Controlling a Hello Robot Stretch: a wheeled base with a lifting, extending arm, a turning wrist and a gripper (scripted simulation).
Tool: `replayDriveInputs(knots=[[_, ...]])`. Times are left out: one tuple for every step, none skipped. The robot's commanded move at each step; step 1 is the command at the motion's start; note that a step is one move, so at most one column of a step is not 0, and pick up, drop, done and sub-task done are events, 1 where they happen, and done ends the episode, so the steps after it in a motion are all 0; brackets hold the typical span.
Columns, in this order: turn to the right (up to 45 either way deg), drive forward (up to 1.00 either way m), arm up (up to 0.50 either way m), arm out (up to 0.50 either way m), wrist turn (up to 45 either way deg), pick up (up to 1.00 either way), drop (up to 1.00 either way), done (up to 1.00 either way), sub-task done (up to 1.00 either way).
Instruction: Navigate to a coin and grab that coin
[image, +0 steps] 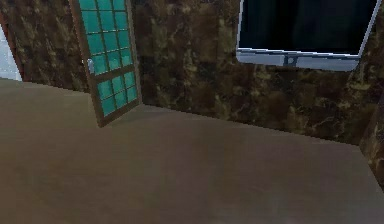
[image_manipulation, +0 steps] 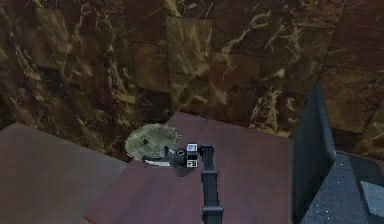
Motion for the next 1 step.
replayDriveInputs(knots=[[0.0,0.00,0.00,0.00,0.0,1.00,0.00,0.00,0.00]])
